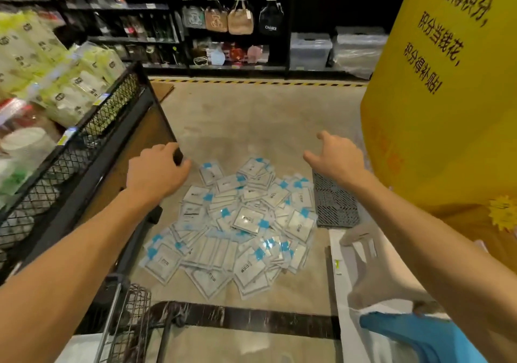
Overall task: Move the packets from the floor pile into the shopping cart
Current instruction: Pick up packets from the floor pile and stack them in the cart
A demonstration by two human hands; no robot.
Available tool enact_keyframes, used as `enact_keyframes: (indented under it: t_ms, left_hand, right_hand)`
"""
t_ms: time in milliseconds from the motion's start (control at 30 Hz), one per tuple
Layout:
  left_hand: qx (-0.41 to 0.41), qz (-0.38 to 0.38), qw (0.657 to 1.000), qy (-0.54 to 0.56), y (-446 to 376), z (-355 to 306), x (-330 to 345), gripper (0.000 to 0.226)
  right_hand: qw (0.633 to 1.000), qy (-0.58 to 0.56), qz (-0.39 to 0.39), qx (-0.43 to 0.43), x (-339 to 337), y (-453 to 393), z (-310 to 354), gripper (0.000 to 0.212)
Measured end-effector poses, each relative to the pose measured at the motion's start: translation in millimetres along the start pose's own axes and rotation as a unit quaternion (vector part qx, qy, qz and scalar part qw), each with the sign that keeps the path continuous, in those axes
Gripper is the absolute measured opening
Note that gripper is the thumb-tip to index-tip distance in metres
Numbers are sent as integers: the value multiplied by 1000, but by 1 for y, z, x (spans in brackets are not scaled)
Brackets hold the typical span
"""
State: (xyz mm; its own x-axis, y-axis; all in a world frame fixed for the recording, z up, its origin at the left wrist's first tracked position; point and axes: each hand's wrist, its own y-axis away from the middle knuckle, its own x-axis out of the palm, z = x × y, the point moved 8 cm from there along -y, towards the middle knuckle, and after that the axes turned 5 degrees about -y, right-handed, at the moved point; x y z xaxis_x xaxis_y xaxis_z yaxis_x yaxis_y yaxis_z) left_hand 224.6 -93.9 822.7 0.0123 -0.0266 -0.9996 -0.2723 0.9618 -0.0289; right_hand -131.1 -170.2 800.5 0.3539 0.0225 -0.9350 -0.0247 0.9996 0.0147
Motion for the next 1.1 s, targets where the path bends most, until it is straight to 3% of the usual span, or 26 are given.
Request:
enact_keyframes:
  t_ms: [267, 600, 667, 1100]
  left_hand:
    - [64, 52, 997, 11, -73, -31, 95, 62]
    - [144, 156, 977, 18, -155, -47, 285, 64]
    - [147, 176, 973, 14, -159, -47, 335, 64]
    - [96, 346, 933, 29, -90, -45, 773, 79]
  right_hand:
    - [997, 6, 24, 72, 72, -38, -46, 68]
    - [984, 21, 63, 163, 222, -69, -86, 54]
    - [982, 17, 73, 174, 264, -72, -100, 48]
    - [967, 11, 168, 190, 636, -88, -242, 67]
